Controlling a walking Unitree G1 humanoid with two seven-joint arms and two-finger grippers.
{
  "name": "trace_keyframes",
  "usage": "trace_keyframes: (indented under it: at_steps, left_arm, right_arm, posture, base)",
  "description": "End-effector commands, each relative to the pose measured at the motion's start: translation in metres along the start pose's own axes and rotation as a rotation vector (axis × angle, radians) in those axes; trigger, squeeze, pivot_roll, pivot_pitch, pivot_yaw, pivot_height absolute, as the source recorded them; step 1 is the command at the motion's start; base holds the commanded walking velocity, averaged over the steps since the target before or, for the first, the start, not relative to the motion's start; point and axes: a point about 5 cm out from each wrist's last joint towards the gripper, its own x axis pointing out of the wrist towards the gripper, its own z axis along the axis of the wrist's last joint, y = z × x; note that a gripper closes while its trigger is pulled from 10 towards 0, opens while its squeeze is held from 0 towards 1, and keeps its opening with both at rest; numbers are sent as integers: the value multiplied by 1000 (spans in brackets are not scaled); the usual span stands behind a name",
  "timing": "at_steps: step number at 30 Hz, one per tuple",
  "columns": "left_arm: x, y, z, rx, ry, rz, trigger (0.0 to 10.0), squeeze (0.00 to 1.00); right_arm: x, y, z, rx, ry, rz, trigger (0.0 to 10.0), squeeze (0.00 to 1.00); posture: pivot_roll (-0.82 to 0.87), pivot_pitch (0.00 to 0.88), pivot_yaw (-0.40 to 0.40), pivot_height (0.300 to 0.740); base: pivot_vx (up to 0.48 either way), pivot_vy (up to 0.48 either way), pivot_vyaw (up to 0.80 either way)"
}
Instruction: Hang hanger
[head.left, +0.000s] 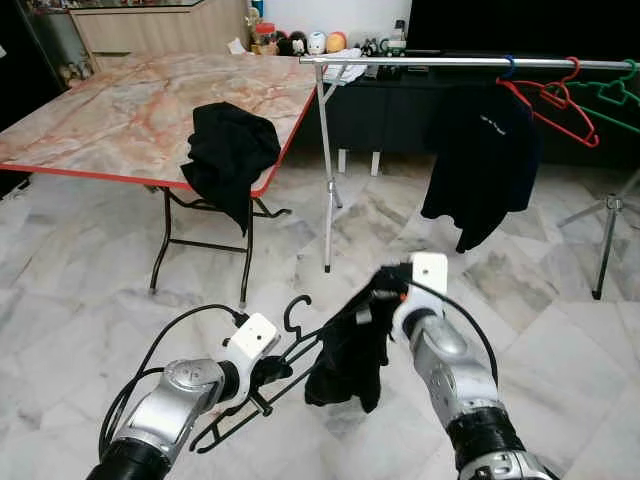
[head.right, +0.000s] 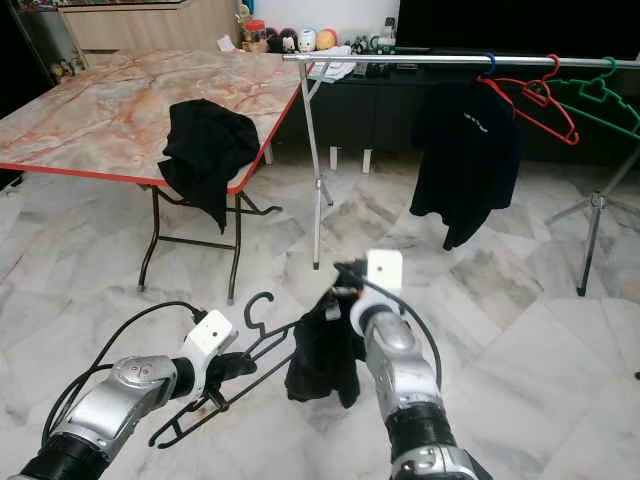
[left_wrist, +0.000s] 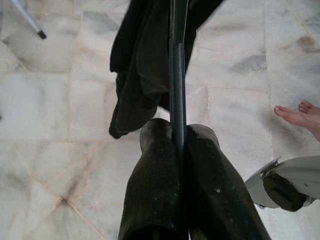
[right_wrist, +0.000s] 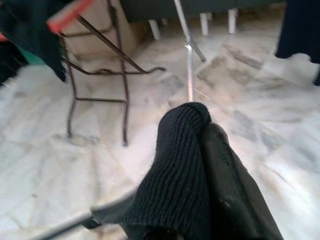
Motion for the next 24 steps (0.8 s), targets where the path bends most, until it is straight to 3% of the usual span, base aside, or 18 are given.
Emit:
trace_keyframes:
  at_steps: [1,5,14,19,24]
  left_arm:
    - [-7,6,2,5,-9,21,10000,0]
    - [-8,6,0,4,-8,24,10000,0]
    - [0,-5,13,-4,-71,-44,10000,0]
    - [-2,-8,17,-16,-108,-82,10000,0]
    - [-8,-9,13,-11,-107,-106,10000,0]
  right_arm:
    - [-1,0,-1,-6,5,-5,10000,0]
    - [-1,3,1,-3,2,9,10000,0]
    - [-1,28,11,-13,-35,173,10000,0]
    - [-1,31,14,-26,-49,217,10000,0]
    - [1,25,20,-79,-66,193,10000,0]
  posture:
    - [109,112,57,740]
    - [110,111,59,740]
    - [105,109,61,740]
    - [105,108,61,740]
    - [106,108,61,740]
  base:
    - [0,0,0]
    - [0,0,0]
    - [0,0,0]
    - [0,0,0]
    - [0,0,0]
